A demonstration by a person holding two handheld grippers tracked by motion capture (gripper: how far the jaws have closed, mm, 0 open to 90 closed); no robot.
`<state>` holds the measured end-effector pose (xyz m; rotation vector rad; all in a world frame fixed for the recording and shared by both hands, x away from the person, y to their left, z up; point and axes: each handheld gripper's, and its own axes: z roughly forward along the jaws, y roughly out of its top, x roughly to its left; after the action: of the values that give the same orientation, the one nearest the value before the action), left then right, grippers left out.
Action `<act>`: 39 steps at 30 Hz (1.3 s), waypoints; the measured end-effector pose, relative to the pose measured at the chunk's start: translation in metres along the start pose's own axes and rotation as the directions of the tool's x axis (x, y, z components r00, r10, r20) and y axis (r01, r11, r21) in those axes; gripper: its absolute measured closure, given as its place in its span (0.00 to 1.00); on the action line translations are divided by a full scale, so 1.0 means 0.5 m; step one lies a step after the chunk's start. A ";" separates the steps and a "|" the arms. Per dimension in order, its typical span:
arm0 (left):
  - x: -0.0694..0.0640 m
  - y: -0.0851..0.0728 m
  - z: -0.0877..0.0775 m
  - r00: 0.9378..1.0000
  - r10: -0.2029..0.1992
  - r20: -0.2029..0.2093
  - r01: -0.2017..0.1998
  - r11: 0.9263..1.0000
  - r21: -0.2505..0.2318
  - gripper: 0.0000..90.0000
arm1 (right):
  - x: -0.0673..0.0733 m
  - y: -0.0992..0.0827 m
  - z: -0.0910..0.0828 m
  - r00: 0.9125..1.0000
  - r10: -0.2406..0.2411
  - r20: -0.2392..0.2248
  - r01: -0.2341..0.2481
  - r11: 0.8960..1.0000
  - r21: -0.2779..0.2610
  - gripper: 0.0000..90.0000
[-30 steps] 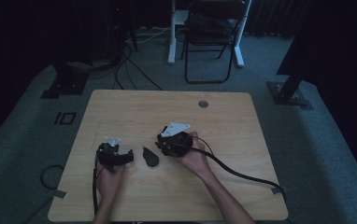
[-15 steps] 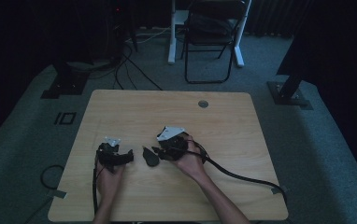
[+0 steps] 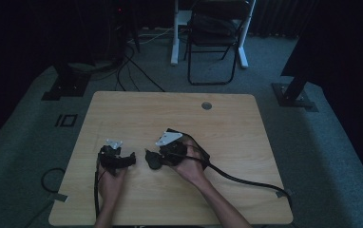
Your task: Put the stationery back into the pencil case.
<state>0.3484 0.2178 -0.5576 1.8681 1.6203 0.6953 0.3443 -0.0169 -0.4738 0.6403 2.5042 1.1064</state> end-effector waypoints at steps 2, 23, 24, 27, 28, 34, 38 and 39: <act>0.000 0.000 0.000 1.000 0.000 0.000 0.000 1.000 0.000 0.10 | 0.010 0.005 0.009 1.000 -0.015 -0.010 0.015 1.000 0.001 0.64; 0.000 0.000 0.000 1.000 0.000 0.000 0.000 1.000 -0.001 0.10 | 0.017 -0.019 0.066 1.000 0.021 -0.019 -0.021 0.999 0.047 0.58; 0.000 0.000 0.000 1.000 0.000 0.000 0.000 1.000 -0.001 0.10 | 0.018 -0.020 0.068 1.000 0.021 -0.019 -0.020 0.999 0.048 0.58; 0.000 0.000 0.000 1.000 0.000 0.000 0.000 1.000 -0.001 0.10 | 0.019 -0.023 0.074 1.000 0.023 -0.017 -0.022 0.998 0.053 0.58; 0.000 0.000 0.000 1.000 0.000 -0.001 0.000 1.000 -0.001 0.10 | 0.020 -0.024 0.076 1.000 0.023 -0.014 -0.022 0.998 0.054 0.58; 0.000 0.000 0.000 1.000 0.000 -0.001 0.000 1.000 -0.002 0.10 | 0.021 -0.027 0.083 1.000 0.029 -0.007 -0.029 0.998 0.056 0.53; 0.000 0.000 0.000 1.000 0.000 0.000 0.000 1.000 -0.001 0.10 | 0.021 -0.029 0.087 0.999 0.035 -0.005 -0.035 0.998 0.055 0.50; 0.000 0.000 0.000 1.000 0.000 0.000 0.000 1.000 -0.001 0.10 | 0.022 -0.029 0.089 0.999 0.036 -0.010 -0.036 0.998 0.055 0.49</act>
<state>0.3484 0.2179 -0.5576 1.8671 1.6198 0.6967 0.3518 0.0072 -0.5149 0.6989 2.5492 1.0598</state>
